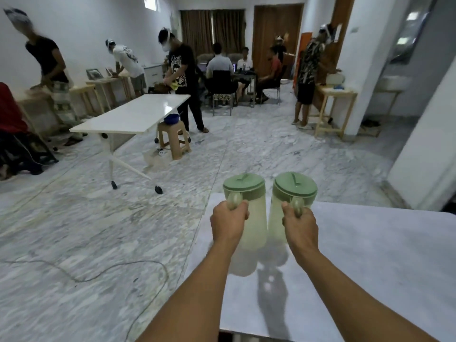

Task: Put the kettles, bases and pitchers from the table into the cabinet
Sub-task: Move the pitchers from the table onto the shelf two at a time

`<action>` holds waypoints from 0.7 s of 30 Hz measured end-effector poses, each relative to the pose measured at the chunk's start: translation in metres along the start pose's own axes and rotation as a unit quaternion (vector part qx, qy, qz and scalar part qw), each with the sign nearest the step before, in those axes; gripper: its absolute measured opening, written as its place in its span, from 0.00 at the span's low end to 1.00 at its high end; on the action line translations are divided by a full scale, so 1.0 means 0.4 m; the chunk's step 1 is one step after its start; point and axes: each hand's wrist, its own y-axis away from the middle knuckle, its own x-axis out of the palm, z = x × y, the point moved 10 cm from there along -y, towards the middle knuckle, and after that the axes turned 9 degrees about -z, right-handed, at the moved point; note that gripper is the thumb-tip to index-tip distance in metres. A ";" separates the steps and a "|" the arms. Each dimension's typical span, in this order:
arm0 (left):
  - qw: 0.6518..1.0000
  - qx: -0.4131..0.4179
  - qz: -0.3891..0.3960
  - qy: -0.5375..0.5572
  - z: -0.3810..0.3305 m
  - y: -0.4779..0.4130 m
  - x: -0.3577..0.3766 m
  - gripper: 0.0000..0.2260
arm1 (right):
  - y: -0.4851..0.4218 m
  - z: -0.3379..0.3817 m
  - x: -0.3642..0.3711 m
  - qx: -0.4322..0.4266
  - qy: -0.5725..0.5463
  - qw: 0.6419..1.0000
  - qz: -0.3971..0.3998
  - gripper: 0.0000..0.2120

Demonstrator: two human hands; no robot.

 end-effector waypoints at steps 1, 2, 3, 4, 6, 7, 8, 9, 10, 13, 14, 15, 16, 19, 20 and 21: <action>1.000 0.014 0.017 0.018 -0.032 0.041 0.002 0.11 | 0.025 0.013 -0.060 0.001 -0.015 1.000 -0.019 0.22; 0.998 0.027 0.039 0.038 -0.067 0.088 0.009 0.11 | 0.052 0.026 -0.126 0.003 -0.027 0.999 -0.042 0.22; 0.995 0.038 0.062 0.063 -0.101 0.139 0.019 0.11 | 0.080 0.040 -0.197 0.006 -0.041 0.997 -0.065 0.22; 0.992 0.049 0.085 0.084 -0.140 0.196 0.028 0.11 | 0.105 0.053 -0.271 0.007 -0.058 0.994 -0.088 0.22; 0.982 0.072 0.131 0.118 -0.225 0.316 0.051 0.13 | 0.150 0.082 -0.428 0.000 -0.096 0.986 -0.133 0.23; 0.975 0.080 0.157 0.137 -0.269 0.377 0.069 0.15 | 0.170 0.098 -0.511 -0.006 -0.114 0.981 -0.155 0.23; 0.967 0.085 0.186 0.151 -0.313 0.442 0.090 0.16 | 0.188 0.112 -0.594 -0.012 -0.127 0.976 -0.176 0.23; 0.959 0.090 0.215 0.162 -0.353 0.506 0.115 0.16 | 0.209 0.124 -0.679 -0.018 -0.136 0.970 -0.198 0.23; 0.951 0.093 0.242 0.171 -0.392 0.573 0.141 0.16 | 0.229 0.134 -0.764 -0.025 -0.144 0.964 -0.223 0.23; 0.923 0.106 0.313 0.198 -0.491 0.780 0.232 0.16 | 0.286 0.134 -1.027 -0.037 -0.161 0.935 -0.315 0.29; 0.913 0.111 0.335 0.204 -0.519 0.854 0.264 0.16 | 0.302 0.123 -1.117 -0.037 -0.159 0.923 -0.349 0.32; 0.903 0.114 0.359 0.209 -0.543 0.931 0.299 0.16 | 0.323 0.112 -1.209 -0.037 -0.157 0.910 -0.382 0.35; 0.890 0.118 0.384 0.216 -0.564 1.011 0.334 0.16 | 0.344 0.100 -1.300 -0.038 -0.156 0.897 -0.411 0.36; 0.850 0.129 0.458 0.228 -0.613 1.260 0.433 0.15 | 0.427 0.063 -1.568 -0.034 -0.134 0.858 -0.496 0.39; 0.836 0.133 0.481 0.230 -0.626 1.350 0.466 0.16 | 0.464 0.050 -1.657 -0.034 -0.123 0.841 -0.525 0.41; 0.822 0.142 0.501 0.230 -0.639 1.441 0.497 0.16 | 0.503 0.039 -1.742 -0.036 -0.113 0.825 -0.553 0.41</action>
